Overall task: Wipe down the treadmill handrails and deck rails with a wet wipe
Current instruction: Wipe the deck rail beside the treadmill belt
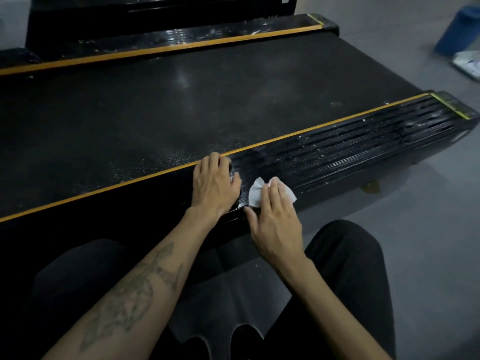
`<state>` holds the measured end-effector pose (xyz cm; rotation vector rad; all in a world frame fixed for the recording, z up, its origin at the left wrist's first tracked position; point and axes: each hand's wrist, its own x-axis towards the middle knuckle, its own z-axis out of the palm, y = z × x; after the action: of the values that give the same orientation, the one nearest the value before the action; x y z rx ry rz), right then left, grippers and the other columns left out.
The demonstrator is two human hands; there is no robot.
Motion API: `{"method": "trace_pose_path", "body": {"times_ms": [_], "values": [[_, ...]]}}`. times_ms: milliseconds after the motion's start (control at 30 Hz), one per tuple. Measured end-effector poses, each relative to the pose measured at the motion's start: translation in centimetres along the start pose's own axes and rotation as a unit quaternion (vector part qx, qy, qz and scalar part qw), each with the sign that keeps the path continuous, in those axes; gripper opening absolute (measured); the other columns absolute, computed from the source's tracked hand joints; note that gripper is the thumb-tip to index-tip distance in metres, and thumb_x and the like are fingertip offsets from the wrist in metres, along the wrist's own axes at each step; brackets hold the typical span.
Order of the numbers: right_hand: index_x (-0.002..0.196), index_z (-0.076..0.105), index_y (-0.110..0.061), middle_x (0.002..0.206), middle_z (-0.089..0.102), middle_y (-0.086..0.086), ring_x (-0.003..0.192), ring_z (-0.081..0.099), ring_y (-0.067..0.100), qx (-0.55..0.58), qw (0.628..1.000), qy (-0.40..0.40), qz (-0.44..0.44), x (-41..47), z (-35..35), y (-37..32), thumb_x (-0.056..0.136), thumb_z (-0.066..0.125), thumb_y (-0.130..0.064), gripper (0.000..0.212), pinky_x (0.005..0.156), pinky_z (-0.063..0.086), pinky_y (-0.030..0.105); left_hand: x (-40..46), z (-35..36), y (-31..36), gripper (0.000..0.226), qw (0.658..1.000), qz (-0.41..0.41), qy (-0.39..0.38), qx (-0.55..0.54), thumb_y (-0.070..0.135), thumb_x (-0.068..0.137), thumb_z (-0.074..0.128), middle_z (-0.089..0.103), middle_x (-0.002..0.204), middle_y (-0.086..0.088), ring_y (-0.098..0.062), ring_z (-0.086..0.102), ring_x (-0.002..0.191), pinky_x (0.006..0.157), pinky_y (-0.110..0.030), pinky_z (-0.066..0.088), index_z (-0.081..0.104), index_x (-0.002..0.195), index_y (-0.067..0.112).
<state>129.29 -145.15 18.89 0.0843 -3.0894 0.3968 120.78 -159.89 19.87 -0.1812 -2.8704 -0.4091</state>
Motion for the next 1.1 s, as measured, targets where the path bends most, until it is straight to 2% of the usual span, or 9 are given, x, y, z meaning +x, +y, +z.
{"method": "trace_pose_path", "body": {"times_ms": [100, 200, 333, 467, 633, 833, 1000, 1100], "values": [[0.162, 0.018, -0.005, 0.171, 0.008, 0.012, 0.159, 0.004, 0.021, -0.019, 1.000, -0.001, -0.012, 1.4, -0.5, 1.3, 0.109, 0.030, -0.048, 0.069, 0.128, 0.007, 0.036, 0.1, 0.9, 0.3, 0.050, 1.000, 0.001, -0.024, -0.014, 0.038, 0.103, 0.050, 0.045, 0.153, -0.010, -0.030, 0.035, 0.147, 0.124, -0.050, 0.020, 0.051, 0.145, 0.011], [0.163, 0.008, -0.006, 0.172, 0.001, 0.013, 0.159, -0.002, 0.022, -0.051, 0.999, 0.000, 0.015, 2.3, -1.0, 2.4, 0.110, 0.022, -0.049, 0.071, 0.128, 0.003, 0.035, 0.1, 1.4, 0.2, 0.056, 0.999, 0.002, -0.033, -0.019, 0.042, 0.105, 0.043, 0.030, 0.166, -0.008, -0.025, 0.020, 0.157, 0.128, -0.050, 0.011, 0.042, 0.154, 0.014], [0.162, 0.012, -0.001, 0.171, 0.003, 0.016, 0.159, -0.002, 0.025, -0.029, 0.999, -0.005, 0.017, 1.2, -0.3, 1.2, 0.109, 0.026, -0.053, 0.076, 0.129, 0.005, 0.037, 0.3, 1.7, 0.3, 0.056, 1.000, -0.004, -0.024, -0.013, 0.042, 0.105, 0.043, 0.031, 0.166, -0.008, -0.024, 0.022, 0.156, 0.127, -0.050, 0.013, 0.042, 0.154, 0.015], [0.164, 0.012, -0.007, 0.172, 0.002, 0.012, 0.159, -0.002, 0.021, -0.053, 0.998, -0.012, -0.010, 3.3, -0.9, 2.0, 0.110, 0.023, -0.051, 0.071, 0.128, 0.004, 0.036, 0.3, 1.7, 0.3, 0.056, 1.000, -0.006, -0.022, -0.017, 0.041, 0.105, 0.043, 0.032, 0.166, -0.007, -0.023, 0.022, 0.156, 0.127, -0.049, 0.013, 0.043, 0.154, 0.015], [0.162, 0.014, -0.003, 0.171, 0.007, 0.017, 0.159, 0.002, 0.025, -0.040, 0.998, 0.005, 0.050, 1.9, -0.9, 1.9, 0.108, 0.025, -0.054, 0.076, 0.128, 0.005, 0.038, 0.3, 1.6, 0.2, 0.057, 0.999, -0.008, -0.034, -0.015, 0.042, 0.106, 0.041, 0.028, 0.168, -0.006, -0.021, 0.018, 0.157, 0.128, -0.049, 0.010, 0.039, 0.156, 0.016], [0.164, 0.012, -0.007, 0.172, 0.003, 0.011, 0.159, -0.002, 0.020, -0.051, 0.998, -0.026, 0.000, 4.0, -1.6, 2.2, 0.108, 0.023, -0.054, 0.073, 0.128, 0.003, 0.036, 0.3, 1.7, 0.1, 0.057, 0.999, -0.008, -0.033, -0.020, 0.042, 0.106, 0.039, 0.025, 0.169, -0.006, -0.021, 0.017, 0.158, 0.128, -0.049, 0.009, 0.039, 0.157, 0.016], [0.163, 0.009, -0.003, 0.171, 0.003, 0.016, 0.159, -0.001, 0.024, -0.068, 0.996, -0.021, 0.061, 3.0, -1.2, 1.5, 0.105, 0.020, -0.062, 0.083, 0.128, 0.005, 0.038, 0.3, 1.8, 0.1, 0.056, 0.999, -0.011, -0.031, -0.023, 0.042, 0.106, 0.040, 0.026, 0.169, -0.005, -0.020, 0.017, 0.158, 0.128, -0.048, 0.009, 0.040, 0.156, 0.016], [0.163, 0.009, -0.003, 0.171, 0.001, 0.015, 0.159, -0.003, 0.023, -0.058, 0.998, -0.024, 0.027, 2.9, -0.7, 0.7, 0.105, 0.022, -0.062, 0.083, 0.128, 0.004, 0.037, 0.3, 2.0, 0.1, 0.056, 0.999, -0.012, -0.025, -0.025, 0.041, 0.105, 0.041, 0.028, 0.168, -0.006, -0.021, 0.019, 0.157, 0.128, -0.049, 0.010, 0.042, 0.155, 0.015]]}}
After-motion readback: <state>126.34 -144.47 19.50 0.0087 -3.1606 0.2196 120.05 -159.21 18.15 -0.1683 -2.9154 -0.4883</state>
